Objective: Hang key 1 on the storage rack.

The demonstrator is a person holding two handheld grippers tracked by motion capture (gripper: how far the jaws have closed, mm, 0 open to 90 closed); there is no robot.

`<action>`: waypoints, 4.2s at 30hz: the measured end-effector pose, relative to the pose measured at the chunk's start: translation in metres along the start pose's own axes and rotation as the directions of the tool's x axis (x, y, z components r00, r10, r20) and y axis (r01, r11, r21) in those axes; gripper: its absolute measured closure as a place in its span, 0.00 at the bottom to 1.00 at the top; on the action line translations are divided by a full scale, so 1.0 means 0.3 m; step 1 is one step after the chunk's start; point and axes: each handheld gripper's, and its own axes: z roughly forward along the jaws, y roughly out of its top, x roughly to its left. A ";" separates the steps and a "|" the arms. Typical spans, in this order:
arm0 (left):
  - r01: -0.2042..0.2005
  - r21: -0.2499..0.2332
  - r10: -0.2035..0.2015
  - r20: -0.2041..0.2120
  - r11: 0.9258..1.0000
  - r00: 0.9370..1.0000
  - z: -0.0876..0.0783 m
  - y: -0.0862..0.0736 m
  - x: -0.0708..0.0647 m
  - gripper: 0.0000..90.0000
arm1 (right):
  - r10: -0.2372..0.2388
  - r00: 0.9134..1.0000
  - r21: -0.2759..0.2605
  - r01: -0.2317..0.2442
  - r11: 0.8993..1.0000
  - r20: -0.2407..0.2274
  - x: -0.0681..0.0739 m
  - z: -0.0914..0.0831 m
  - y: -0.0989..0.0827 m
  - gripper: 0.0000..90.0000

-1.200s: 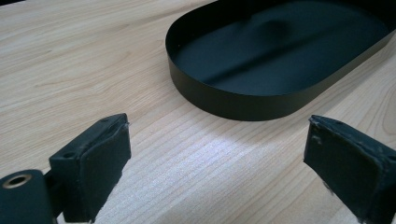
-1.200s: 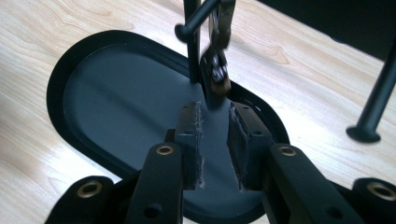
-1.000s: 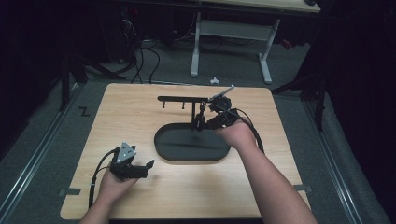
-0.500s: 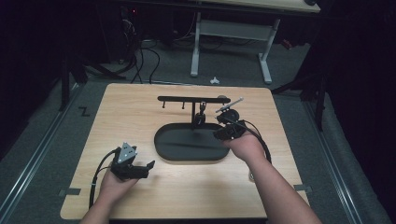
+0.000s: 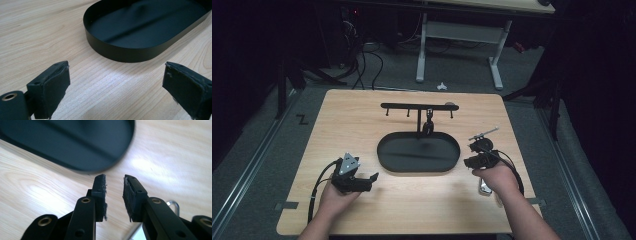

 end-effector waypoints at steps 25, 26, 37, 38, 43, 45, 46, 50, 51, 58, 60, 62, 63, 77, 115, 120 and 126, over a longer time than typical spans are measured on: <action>-0.011 0.024 0.010 0.004 1.000 1.000 0.008 -0.005 -0.001 0.09 | 0.190 0.968 0.076 -0.205 0.976 0.166 -0.282 0.127 -0.125 0.80; -0.010 0.026 0.010 0.005 1.000 1.000 0.008 -0.005 -0.001 0.09 | 0.193 0.967 0.084 -0.209 0.974 0.169 -0.285 0.131 -0.128 0.80; -0.012 0.028 0.012 0.008 1.000 1.000 0.009 -0.005 -0.003 0.09 | 0.177 0.977 0.105 -0.190 0.976 0.122 -0.258 0.143 -0.146 0.75; -0.013 0.027 0.013 0.009 1.000 1.000 0.010 -0.005 -0.003 0.09 | 0.169 0.978 0.115 -0.183 0.976 0.124 -0.254 0.148 -0.149 0.70; -0.013 0.027 0.013 0.009 1.000 1.000 0.010 -0.005 -0.004 0.09 | 0.158 0.978 0.155 -0.178 0.972 0.135 -0.256 0.158 -0.157 0.66; -0.013 0.027 0.013 0.010 1.000 1.000 0.010 -0.005 -0.004 0.09 | 0.162 0.979 0.157 -0.181 0.971 0.127 -0.262 0.159 -0.158 0.66; -0.014 0.028 0.014 0.011 1.000 1.000 0.010 -0.005 -0.004 0.09 | 0.162 0.979 0.156 -0.181 0.971 0.123 -0.263 0.159 -0.158 0.66; -0.017 0.032 0.016 0.015 0.999 1.000 0.011 -0.005 -0.006 0.09 | 0.145 0.982 0.171 -0.165 0.971 0.122 -0.261 0.161 -0.148 0.65; -0.017 0.032 0.017 0.015 0.999 1.000 0.011 -0.005 -0.006 0.09 | 0.144 0.983 0.168 -0.162 0.972 0.116 -0.261 0.164 -0.146 0.65; -0.018 0.034 0.017 0.018 0.999 1.000 0.011 -0.005 -0.005 0.10 | 0.142 0.984 0.191 -0.161 0.968 0.106 -0.262 0.169 -0.125 0.76; -0.020 0.034 0.019 0.019 0.999 1.000 0.010 -0.005 -0.006 0.10 | 0.140 0.984 0.198 -0.159 0.967 0.106 -0.257 0.170 -0.121 0.79; -0.020 0.031 0.020 0.018 0.999 1.000 0.010 -0.005 -0.005 0.10 | 0.137 0.984 0.200 -0.157 0.967 0.111 -0.252 0.170 -0.119 0.81; -0.020 0.031 0.019 0.019 0.999 1.000 0.009 -0.005 -0.005 0.10 | 0.135 0.984 0.198 -0.156 0.968 0.113 -0.250 0.170 -0.120 0.81; -0.022 0.035 0.021 0.020 0.999 1.000 0.014 -0.006 -0.007 0.10 | 0.122 0.983 0.179 -0.145 0.973 0.134 -0.247 0.165 -0.110 0.95; -0.025 0.012 0.025 0.002 1.000 1.000 0.004 -0.007 -0.018 0.11 | 0.131 0.989 0.141 -0.139 0.980 0.068 -0.262 0.072 -0.097 0.96; -0.032 0.011 0.032 0.003 0.999 0.999 0.005 -0.006 -0.022 0.11 | 0.120 0.991 0.130 -0.127 0.983 0.063 -0.249 0.014 -0.087 0.96; -0.035 0.014 0.035 0.004 0.999 0.999 0.004 -0.006 -0.019 0.11 | 0.099 0.993 0.119 -0.107 0.987 0.067 -0.217 -0.051 -0.056 0.96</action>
